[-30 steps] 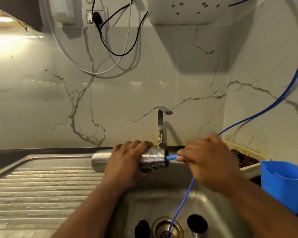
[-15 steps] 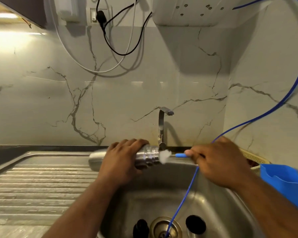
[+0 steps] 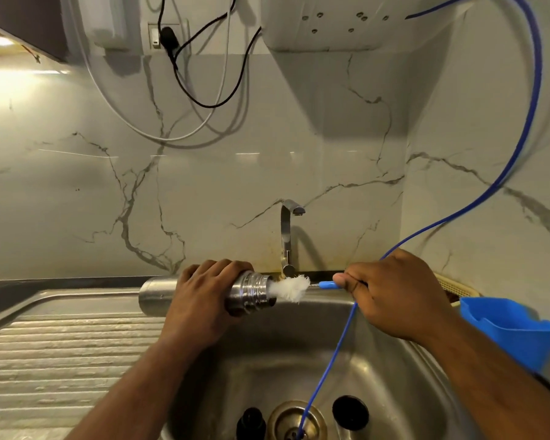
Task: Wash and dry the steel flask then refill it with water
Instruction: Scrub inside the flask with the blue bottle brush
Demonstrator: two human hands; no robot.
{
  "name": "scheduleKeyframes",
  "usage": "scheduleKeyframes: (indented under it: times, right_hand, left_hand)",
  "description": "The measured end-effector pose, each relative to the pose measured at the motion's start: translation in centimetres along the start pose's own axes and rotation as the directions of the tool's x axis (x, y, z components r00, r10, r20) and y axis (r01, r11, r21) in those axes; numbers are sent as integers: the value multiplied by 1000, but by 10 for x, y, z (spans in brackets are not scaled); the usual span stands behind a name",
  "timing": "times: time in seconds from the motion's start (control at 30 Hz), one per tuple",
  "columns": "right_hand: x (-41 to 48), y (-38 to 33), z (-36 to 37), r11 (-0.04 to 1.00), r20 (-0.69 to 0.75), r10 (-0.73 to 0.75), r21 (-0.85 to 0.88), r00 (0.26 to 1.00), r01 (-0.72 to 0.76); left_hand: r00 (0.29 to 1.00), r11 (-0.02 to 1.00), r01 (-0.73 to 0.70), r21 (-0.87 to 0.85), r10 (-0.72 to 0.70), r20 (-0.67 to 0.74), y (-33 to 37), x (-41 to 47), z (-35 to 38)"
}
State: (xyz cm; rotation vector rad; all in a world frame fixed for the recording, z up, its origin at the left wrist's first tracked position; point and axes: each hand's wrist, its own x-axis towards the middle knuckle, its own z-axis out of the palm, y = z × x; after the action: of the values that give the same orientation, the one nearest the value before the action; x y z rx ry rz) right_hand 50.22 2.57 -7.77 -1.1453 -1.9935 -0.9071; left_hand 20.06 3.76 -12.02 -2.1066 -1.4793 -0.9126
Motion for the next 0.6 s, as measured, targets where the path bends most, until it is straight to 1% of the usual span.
scheduleKeyframes:
  times: [0.03, 0.1, 0.17, 0.23, 0.3, 0.33, 0.37, 0.4, 0.47, 0.5, 0.53, 0.57, 0.6]
  right_hand:
    - [0, -1, 0, 1000, 89, 17, 5, 996, -18]
    - [0, -3, -2, 995, 293, 78, 42, 953, -94]
    - [2, -11, -6, 962, 441, 159, 133, 884, -239]
    - [3, -25, -2, 876, 578, 166, 285, 799, -388]
    - [0, -37, 5, 794, 650, 141, 377, 746, -478]
    - [-2, -42, 6, 781, 647, 145, 390, 748, -488]
    - [-3, -44, 5, 800, 600, 146, 396, 786, -451]
    - [-4, -45, 5, 844, 522, 128, 390, 843, -369]
    - [-5, -48, 7, 923, 356, 36, 345, 934, -167]
    - [-4, -51, 11, 949, 268, -19, 309, 963, -67]
    - [-3, -51, 15, 969, 195, -49, 246, 980, -1]
    - [-3, -48, 17, 984, 139, -40, 176, 989, 15]
    - [-2, -42, 16, 993, 99, 4, 119, 995, -16]
  left_hand:
    - [1000, 1000, -3, 3, 3, -10, 0, 0, 0]
    - [1000, 1000, -2, -4, 2, -19, 0, -1, -1]
    - [1000, 1000, -10, -8, 10, -26, 1, -1, -3]
    - [998, 998, -58, 25, 59, -22, 10, 1, -3]
    - [991, 989, -132, 70, 132, 5, 21, 2, 0]
    - [990, 987, -141, 80, 141, 11, 22, 2, 1]
    - [993, 990, -120, 73, 120, 12, 21, 3, 1]
    - [996, 995, -85, 55, 84, 16, 18, 4, 1]
    - [999, 998, -46, 34, 45, 24, 12, 2, 1]
    - [999, 999, -42, 34, 41, 27, 9, 2, 1]
    - [999, 999, -37, 34, 36, 25, 6, 2, 0]
    - [1000, 999, -22, 34, 21, 19, 2, 1, -1]
    - [1000, 1000, 5, 31, -5, 4, -3, 0, -4]
